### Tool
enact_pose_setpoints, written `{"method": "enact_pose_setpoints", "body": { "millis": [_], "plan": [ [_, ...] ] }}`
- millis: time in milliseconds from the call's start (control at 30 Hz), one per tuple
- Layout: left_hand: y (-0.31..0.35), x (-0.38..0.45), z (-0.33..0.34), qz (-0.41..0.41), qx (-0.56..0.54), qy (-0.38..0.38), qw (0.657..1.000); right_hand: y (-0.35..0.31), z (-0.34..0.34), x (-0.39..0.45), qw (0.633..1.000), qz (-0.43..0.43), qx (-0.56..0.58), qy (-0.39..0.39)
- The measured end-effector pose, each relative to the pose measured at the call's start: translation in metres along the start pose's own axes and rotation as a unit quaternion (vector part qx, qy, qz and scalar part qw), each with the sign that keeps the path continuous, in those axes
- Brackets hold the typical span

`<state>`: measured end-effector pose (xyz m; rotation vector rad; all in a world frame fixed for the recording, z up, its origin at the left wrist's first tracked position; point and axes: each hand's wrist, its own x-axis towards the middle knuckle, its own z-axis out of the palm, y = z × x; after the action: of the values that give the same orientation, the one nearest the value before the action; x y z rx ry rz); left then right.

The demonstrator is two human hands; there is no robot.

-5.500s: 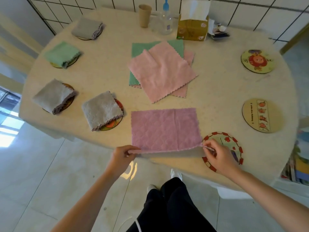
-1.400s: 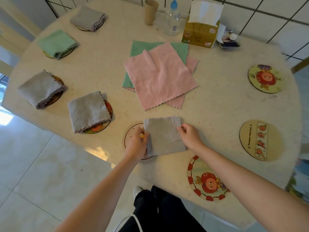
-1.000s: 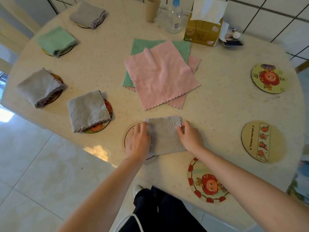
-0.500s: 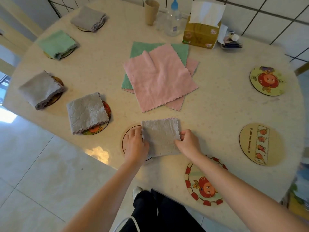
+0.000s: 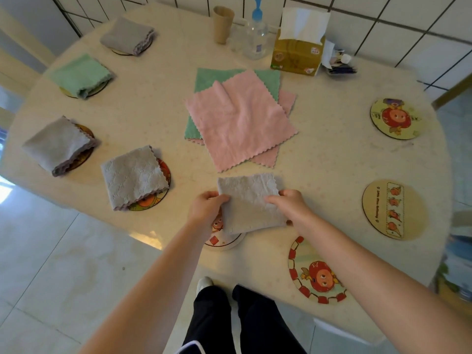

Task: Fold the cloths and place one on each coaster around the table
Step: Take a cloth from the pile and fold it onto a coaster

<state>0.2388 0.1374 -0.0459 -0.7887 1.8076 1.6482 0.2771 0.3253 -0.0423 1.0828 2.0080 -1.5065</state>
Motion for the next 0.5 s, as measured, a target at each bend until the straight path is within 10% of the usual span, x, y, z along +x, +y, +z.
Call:
{"method": "enact_pose_setpoints", "body": {
  "millis": [500],
  "plan": [
    [-0.013, 0.002, -0.105, 0.079, 0.113, -0.082, 0.987, 0.030, 0.100, -0.064, 0.990, -0.085, 0.035, 0.104]
  ]
}}
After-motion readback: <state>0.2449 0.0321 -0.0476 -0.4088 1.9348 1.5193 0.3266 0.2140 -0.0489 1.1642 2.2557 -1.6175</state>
